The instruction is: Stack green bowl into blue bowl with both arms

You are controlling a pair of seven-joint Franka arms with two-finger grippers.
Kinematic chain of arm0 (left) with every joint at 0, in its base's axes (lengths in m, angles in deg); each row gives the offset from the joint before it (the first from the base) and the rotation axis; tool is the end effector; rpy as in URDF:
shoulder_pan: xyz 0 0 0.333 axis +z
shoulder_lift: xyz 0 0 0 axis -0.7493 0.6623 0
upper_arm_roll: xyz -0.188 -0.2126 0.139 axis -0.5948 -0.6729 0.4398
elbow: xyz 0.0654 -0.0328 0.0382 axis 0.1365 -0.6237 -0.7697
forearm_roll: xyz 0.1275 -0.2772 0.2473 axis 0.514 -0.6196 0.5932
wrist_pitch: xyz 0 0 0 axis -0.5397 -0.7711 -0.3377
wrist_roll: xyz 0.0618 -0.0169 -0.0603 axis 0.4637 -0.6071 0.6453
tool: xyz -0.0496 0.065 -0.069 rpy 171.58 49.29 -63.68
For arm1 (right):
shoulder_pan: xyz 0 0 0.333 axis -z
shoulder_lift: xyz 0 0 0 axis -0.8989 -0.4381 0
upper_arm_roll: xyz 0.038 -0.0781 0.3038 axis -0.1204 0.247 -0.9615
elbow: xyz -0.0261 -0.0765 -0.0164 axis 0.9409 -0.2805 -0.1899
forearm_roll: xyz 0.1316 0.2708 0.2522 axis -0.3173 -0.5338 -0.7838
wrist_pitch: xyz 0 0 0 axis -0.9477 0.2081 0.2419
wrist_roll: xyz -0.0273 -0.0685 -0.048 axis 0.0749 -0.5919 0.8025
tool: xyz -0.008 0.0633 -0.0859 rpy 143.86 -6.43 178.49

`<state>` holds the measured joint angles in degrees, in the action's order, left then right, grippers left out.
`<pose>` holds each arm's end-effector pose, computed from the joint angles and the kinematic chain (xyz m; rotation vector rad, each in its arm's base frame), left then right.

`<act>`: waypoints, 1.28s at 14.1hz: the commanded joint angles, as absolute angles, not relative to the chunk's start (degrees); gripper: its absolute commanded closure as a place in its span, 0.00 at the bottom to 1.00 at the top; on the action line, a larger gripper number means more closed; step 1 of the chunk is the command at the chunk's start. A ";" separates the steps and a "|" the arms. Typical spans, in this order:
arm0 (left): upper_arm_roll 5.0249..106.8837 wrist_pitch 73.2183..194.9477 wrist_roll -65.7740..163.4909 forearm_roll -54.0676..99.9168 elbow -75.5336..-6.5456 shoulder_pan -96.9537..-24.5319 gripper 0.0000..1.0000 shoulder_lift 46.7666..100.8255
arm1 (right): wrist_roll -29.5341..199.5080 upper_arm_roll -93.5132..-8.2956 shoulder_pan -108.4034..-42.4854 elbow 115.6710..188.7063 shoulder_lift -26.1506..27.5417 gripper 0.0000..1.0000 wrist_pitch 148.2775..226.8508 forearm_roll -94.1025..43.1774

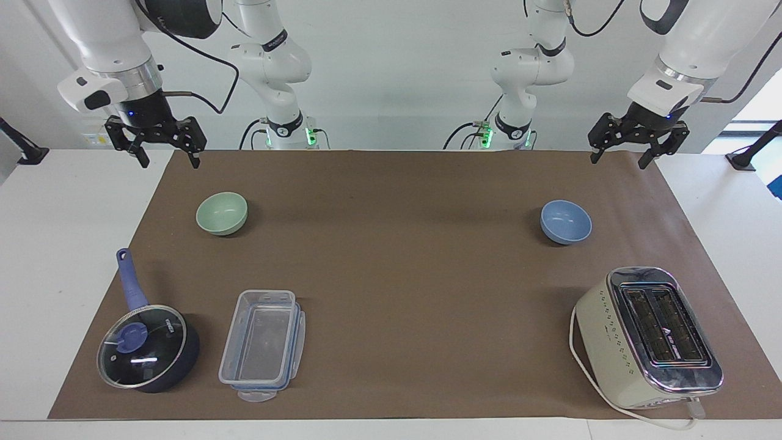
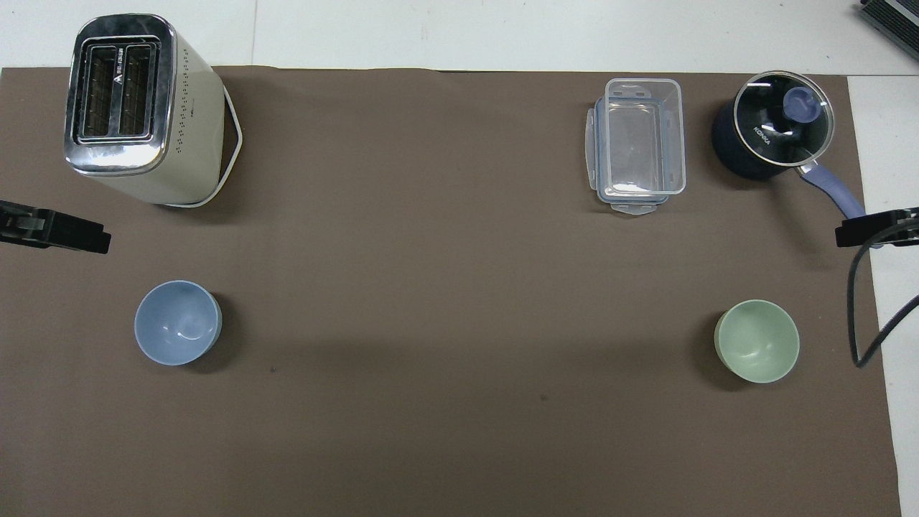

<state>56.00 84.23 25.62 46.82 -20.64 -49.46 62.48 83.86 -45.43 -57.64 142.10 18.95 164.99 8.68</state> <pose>0.5429 -0.0400 0.6457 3.1038 -0.3196 0.0302 0.5438 -0.0500 0.6327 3.0682 0.0660 0.1040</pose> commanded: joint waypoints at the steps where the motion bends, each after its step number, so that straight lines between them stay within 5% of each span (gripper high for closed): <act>1: 55.47 83.94 25.86 47.18 -21.14 -48.70 0.00 61.72 | 82.70 -46.16 -57.08 142.22 19.20 0.00 164.54 8.73; 18: 55.47 84.56 26.12 47.09 -21.14 -49.40 0.00 61.80 | 81.04 -45.90 -56.72 140.81 19.03 0.00 160.94 4.16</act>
<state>55.65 84.23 25.62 46.81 -20.65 -49.49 62.48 82.85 -45.42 -57.57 141.94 19.01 162.46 5.63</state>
